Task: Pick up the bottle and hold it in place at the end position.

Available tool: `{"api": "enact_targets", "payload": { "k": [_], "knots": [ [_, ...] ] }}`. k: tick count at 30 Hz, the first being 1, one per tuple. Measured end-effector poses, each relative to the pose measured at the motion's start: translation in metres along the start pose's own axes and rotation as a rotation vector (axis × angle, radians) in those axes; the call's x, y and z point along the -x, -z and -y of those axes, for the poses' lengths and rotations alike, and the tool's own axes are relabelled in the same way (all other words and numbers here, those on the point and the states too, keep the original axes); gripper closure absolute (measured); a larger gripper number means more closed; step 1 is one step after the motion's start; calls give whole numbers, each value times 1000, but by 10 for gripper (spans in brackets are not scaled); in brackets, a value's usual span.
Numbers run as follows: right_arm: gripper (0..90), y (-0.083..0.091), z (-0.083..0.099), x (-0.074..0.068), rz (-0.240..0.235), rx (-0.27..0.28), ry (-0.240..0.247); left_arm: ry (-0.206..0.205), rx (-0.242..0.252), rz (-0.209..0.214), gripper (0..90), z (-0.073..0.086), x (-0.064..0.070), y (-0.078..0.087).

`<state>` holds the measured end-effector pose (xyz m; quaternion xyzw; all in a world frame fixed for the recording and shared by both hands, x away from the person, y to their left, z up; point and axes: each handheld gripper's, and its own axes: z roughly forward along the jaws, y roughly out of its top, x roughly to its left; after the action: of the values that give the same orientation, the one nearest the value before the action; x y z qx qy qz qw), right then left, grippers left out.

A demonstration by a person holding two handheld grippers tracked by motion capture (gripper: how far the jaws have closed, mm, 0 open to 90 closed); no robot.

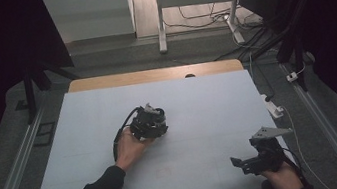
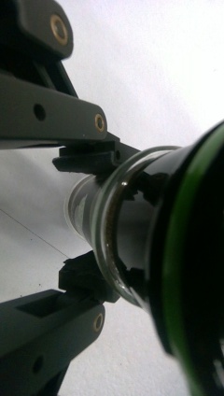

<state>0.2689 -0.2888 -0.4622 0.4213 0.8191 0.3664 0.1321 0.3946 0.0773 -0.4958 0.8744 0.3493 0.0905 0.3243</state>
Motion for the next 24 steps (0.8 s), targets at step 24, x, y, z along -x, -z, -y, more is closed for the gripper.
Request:
{"api": "enact_targets", "payload": {
  "k": [24],
  "knots": [
    [0,0,0,0,0,6,3,-33,13,-21,538,11,4,-14]
  ]
}}
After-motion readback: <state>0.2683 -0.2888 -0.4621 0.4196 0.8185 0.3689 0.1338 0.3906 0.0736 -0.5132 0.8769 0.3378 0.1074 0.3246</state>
